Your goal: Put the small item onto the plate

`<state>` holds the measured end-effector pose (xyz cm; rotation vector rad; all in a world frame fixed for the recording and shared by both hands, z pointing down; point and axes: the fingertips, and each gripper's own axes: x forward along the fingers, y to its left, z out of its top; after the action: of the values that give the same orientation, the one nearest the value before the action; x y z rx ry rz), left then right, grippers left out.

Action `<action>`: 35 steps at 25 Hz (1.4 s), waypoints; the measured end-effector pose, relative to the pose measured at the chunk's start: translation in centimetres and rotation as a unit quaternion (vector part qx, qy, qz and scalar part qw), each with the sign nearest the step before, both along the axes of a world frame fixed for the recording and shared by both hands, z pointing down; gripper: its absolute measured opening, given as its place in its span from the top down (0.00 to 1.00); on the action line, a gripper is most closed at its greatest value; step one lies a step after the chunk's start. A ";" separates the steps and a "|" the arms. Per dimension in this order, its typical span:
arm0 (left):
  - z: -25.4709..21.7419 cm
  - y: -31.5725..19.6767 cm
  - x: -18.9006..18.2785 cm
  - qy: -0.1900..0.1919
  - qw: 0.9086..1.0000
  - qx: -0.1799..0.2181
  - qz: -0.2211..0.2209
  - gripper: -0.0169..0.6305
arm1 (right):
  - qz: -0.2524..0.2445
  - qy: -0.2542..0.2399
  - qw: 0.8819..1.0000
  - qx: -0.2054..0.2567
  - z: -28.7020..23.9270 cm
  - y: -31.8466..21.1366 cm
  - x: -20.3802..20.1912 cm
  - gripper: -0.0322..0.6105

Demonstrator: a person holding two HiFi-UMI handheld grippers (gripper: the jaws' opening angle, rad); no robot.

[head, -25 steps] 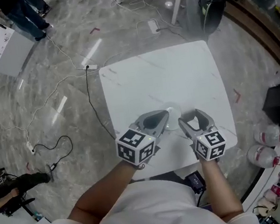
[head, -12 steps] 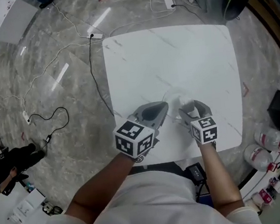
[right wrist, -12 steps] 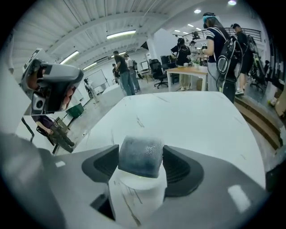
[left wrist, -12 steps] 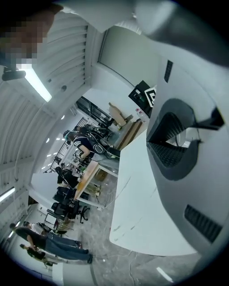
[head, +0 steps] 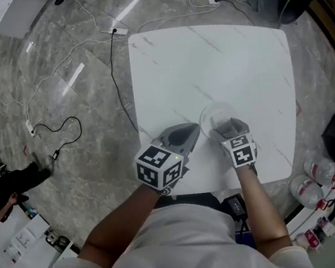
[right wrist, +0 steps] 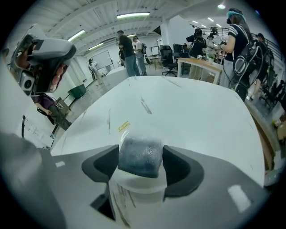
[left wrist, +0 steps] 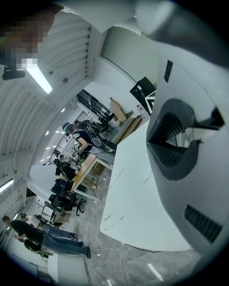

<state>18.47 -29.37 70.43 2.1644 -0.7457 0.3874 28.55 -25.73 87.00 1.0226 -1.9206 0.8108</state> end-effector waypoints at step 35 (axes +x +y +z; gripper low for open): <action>-20.2 4.9 -4.0 0.045 0.984 0.144 0.097 0.96 | 0.154 -0.075 0.935 0.310 -33.1 0.6 -2.4 0.93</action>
<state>14.50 -24.51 50.21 2.5204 -0.5698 0.2907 26.14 -25.17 53.85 1.7151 -2.2426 0.4504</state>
